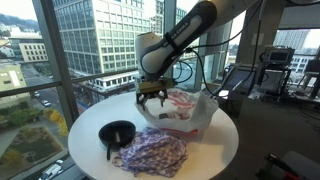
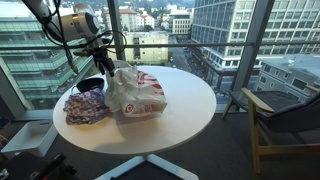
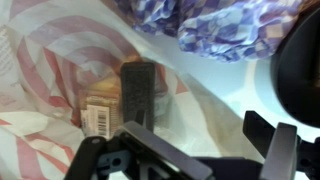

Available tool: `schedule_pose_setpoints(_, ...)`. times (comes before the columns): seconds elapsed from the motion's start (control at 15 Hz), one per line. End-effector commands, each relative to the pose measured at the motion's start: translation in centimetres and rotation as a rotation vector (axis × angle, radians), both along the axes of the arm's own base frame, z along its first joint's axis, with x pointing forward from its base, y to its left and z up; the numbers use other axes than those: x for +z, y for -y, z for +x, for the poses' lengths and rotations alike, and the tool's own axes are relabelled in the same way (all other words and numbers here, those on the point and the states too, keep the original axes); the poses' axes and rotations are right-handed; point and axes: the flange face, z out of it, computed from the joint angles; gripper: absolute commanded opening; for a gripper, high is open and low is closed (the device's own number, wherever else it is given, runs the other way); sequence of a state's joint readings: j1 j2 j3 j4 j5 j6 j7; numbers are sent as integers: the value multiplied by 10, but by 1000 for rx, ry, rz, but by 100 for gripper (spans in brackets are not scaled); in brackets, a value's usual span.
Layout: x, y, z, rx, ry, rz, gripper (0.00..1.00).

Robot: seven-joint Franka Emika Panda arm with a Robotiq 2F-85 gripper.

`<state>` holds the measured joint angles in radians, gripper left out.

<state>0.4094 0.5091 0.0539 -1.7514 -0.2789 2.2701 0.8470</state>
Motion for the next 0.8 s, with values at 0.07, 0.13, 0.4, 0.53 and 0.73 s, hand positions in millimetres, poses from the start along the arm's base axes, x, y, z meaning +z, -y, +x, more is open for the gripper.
schedule_pose_setpoints(0.07,14,-75,-33,165,26,56,100)
schedule_pose_setpoints(0.13,10,-89,-34,188,33,69,100)
schedule_pose_setpoints(0.4,-9,-115,-15,162,136,158,100)
schedule_pose_setpoints(0.53,-22,-115,0,126,156,203,100)
schedule_pose_setpoints(0.73,-48,-115,17,48,138,262,100)
